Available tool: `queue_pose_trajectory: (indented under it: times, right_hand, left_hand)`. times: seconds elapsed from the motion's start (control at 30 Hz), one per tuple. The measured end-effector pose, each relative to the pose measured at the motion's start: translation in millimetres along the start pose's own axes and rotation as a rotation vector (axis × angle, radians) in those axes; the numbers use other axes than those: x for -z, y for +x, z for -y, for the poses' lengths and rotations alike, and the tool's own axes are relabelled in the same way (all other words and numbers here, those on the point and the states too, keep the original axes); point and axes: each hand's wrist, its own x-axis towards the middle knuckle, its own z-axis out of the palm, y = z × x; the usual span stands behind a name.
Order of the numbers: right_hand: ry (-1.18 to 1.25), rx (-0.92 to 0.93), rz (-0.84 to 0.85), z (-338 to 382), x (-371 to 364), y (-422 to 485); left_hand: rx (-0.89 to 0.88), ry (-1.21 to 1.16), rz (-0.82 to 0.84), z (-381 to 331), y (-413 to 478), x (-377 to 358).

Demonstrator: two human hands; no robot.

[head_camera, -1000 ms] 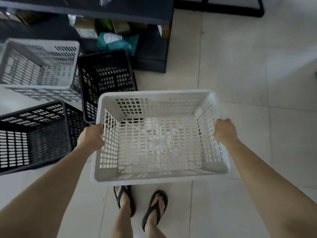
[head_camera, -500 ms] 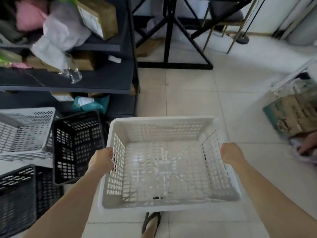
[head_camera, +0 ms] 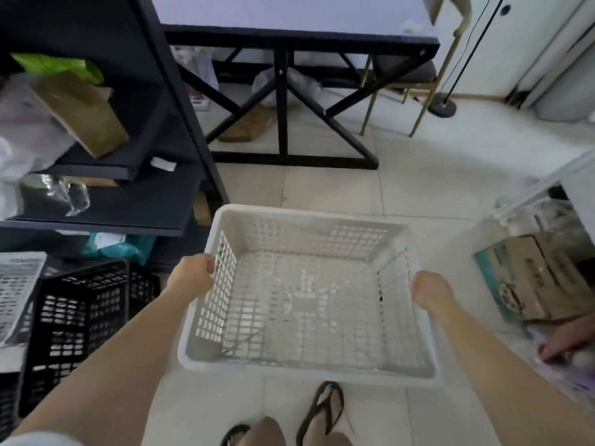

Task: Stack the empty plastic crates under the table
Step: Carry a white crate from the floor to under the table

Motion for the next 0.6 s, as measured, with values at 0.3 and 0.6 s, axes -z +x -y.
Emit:
queue_pose_trajectory:
  times: [0.3, 0.6]
  right_hand:
    - [-0.001, -0.005, 0.011, 1.3, 88.6, 147.9]
    - [-0.007, -0.057, 0.187, 50.9, 140.4, 294.0]
  left_hand:
    - [0.035, -0.034, -0.038, -96.4, 127.0, 19.5]
    - [0.101, -0.037, 0.014, -145.5, 286.5, 30.7]
